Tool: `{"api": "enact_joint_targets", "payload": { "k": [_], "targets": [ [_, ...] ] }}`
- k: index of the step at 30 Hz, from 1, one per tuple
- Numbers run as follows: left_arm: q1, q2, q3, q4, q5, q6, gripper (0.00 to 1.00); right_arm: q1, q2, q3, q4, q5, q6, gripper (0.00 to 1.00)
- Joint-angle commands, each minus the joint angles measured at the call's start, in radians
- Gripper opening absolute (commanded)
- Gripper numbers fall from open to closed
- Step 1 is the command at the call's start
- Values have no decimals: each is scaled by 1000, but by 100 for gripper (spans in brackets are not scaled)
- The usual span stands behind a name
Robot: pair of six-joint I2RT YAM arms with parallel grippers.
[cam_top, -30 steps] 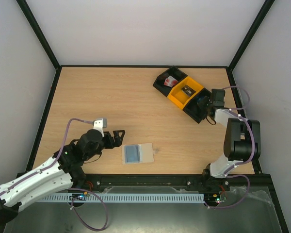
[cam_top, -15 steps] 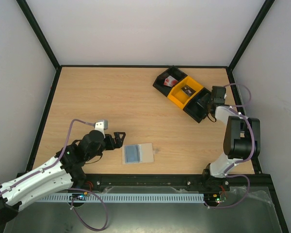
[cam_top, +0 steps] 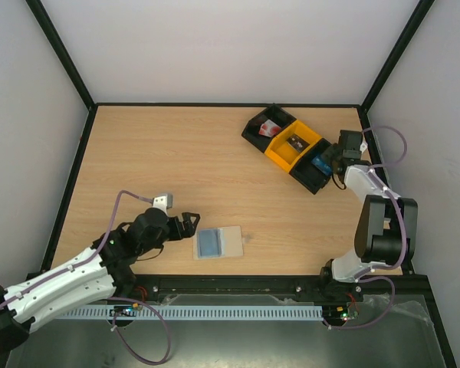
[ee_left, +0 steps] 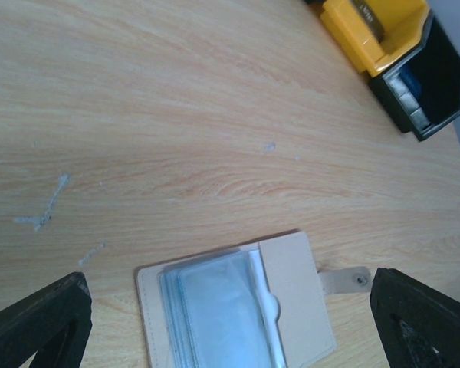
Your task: Take the credit cards out of the card holder
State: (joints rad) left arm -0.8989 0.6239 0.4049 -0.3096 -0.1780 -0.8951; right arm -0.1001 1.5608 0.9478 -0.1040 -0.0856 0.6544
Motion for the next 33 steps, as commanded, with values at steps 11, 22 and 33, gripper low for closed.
{"api": "enact_joint_targets", "payload": {
  "k": [11, 22, 33],
  "targets": [
    [-1, 155, -68, 173, 179, -35, 100, 118, -262, -120, -116, -110, 19, 32],
    [41, 259, -173, 442, 374, -136, 100, 322, -529, -260, -224, -145, 38, 34],
    [115, 218, -290, 558, 472, -221, 100, 621, -652, -369, -195, -117, 186, 34]
  ]
}}
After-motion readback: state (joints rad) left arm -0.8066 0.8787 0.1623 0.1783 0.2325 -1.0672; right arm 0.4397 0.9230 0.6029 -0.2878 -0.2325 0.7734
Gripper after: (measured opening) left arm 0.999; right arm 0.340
